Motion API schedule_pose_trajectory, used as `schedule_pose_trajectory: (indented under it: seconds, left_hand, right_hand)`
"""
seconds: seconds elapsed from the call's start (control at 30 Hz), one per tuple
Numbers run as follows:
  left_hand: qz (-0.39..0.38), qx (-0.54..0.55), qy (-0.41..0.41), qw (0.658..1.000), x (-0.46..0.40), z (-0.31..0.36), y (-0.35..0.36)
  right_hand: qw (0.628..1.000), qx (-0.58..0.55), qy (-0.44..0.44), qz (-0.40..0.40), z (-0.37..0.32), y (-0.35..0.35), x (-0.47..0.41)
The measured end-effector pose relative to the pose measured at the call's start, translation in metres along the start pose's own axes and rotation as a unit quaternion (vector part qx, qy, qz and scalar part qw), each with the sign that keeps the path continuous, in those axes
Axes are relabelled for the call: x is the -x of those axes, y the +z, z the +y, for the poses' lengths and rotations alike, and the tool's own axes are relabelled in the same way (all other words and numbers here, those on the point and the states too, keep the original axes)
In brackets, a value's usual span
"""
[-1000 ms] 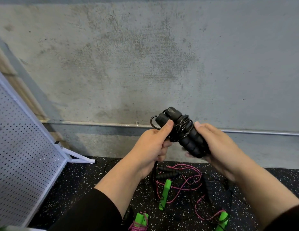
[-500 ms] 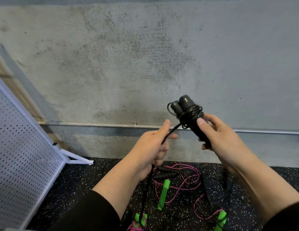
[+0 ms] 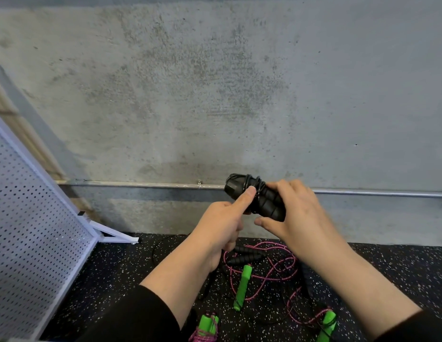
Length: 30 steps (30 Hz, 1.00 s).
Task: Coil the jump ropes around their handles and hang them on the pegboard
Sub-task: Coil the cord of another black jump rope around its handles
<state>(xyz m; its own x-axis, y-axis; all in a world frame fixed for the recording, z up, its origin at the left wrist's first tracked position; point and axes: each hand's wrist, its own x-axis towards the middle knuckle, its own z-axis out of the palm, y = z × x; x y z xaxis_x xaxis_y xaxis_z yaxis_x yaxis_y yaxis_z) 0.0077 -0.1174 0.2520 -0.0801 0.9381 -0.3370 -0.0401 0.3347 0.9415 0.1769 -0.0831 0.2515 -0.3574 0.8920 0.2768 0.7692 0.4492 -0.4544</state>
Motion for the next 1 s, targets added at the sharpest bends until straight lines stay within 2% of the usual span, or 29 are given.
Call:
schedule_pose_trajectory:
  seconds: [0.1,0.17,0.2,0.23,0.3,0.33,0.4,0.47,0.53,0.7,0.87,0.93,1.0]
  left_hand:
    - [0.004,0.001,0.011,1.0,-0.003,0.001,-0.002]
    - [-0.004,0.014,0.023,1.0,-0.004,0.002,-0.001]
    - [-0.008,0.022,0.03,0.999,-0.004,0.003,0.0]
    - [-0.011,0.024,0.039,0.999,-0.003,0.003,0.001]
    - [-0.013,0.019,0.059,0.998,-0.003,0.004,0.004]
    - [-0.011,0.016,0.068,0.997,-0.003,0.004,0.004]
    - [-0.007,0.008,0.076,0.997,-0.004,0.004,0.002]
    - [-0.004,-0.001,0.08,0.997,-0.004,0.005,0.0]
    - [-0.006,0.0,0.082,0.997,-0.003,0.008,-0.002]
    - [-0.017,0.011,0.047,0.999,0.0,0.01,-0.004]
    - [-0.031,0.006,0.011,0.999,0.0,0.01,-0.002]
    - [-0.036,-0.001,0.002,0.999,0.0,0.01,-0.002]
    - [-0.038,-0.004,-0.008,0.999,0.0,0.01,-0.002]
  right_hand:
    - [0.995,-0.094,0.011,-0.03,0.001,-0.007,-0.001]
    - [0.976,-0.211,0.056,0.002,0.0,-0.014,-0.003]
    - [0.95,-0.297,0.099,0.021,0.0,-0.016,-0.005]
    - [0.904,-0.399,0.151,0.017,0.001,-0.017,-0.006]
    - [0.778,-0.572,0.254,-0.059,-0.002,-0.021,-0.006]
    - [0.731,-0.609,0.289,-0.103,-0.003,-0.023,-0.005]
    - [0.677,-0.642,0.316,-0.173,-0.004,-0.024,-0.002]
    - [0.659,-0.659,0.307,-0.195,-0.004,-0.024,-0.001]
    - [0.673,-0.659,0.283,-0.182,-0.004,-0.023,-0.002]
    - [0.747,-0.621,0.224,-0.077,-0.002,-0.014,-0.006]
    - [0.811,-0.552,0.195,-0.011,-0.001,-0.011,-0.006]
    - [0.84,-0.508,0.192,0.018,0.0,-0.012,-0.007]
    - [0.885,-0.429,0.18,0.033,0.001,-0.012,-0.007]
